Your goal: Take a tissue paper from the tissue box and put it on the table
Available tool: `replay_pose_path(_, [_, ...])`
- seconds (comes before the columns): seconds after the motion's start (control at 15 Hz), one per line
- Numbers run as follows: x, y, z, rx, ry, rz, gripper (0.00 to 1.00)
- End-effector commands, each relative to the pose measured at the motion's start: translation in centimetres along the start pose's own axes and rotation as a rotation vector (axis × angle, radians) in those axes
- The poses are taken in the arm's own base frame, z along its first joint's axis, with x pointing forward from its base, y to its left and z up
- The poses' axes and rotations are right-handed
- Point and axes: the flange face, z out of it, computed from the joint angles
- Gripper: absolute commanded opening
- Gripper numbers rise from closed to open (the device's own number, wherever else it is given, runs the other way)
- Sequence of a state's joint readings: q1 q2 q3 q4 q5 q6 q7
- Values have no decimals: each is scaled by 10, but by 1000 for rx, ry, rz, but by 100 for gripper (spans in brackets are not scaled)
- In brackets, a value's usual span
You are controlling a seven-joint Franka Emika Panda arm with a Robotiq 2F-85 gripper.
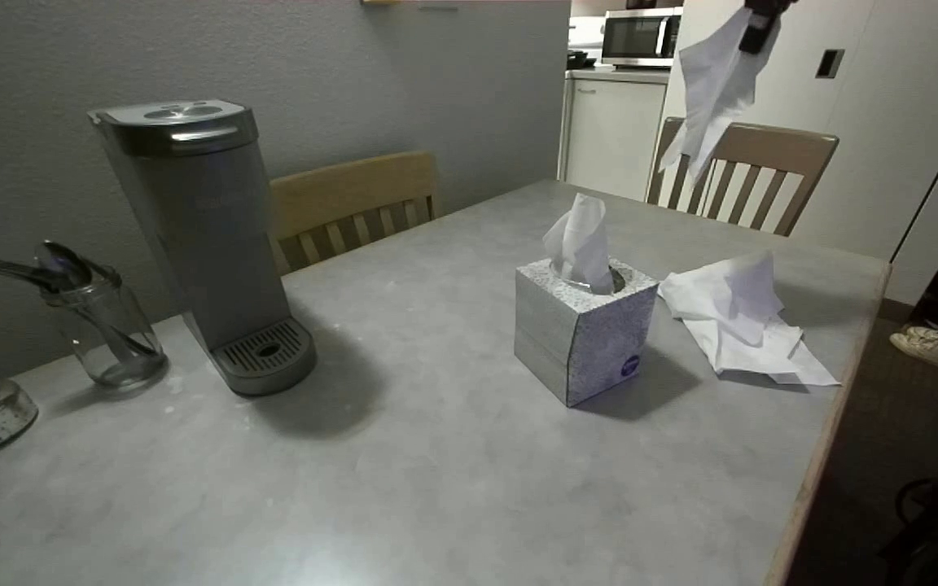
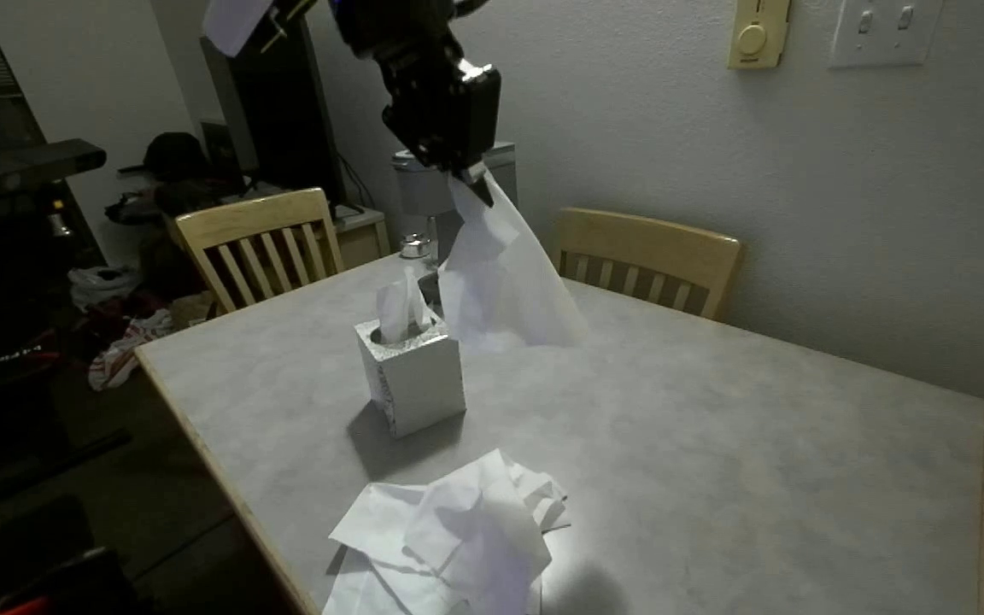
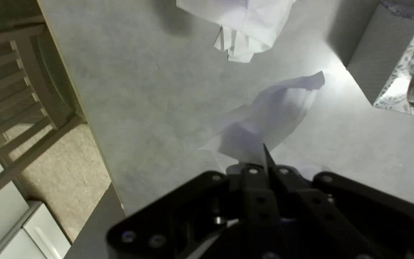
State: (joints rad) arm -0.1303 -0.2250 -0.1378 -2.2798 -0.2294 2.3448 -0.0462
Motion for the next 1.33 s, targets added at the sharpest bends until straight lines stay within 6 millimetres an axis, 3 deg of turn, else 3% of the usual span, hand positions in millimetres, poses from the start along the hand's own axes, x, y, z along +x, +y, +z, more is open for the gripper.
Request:
replay_pose_path(0.0, [-42,13,32,14,-57,71,0])
replay_pose_path(0.27, [-73,17,81,63,-111,127,0])
replay_pose_path(0.53, [-89,7,127,90,-109,162,0])
replay_pose_path(0.87, [-92,-15,176,147,-78,170,0])
replay_pose_path(1.27, [-85,-30,208,224,-48,155,0])
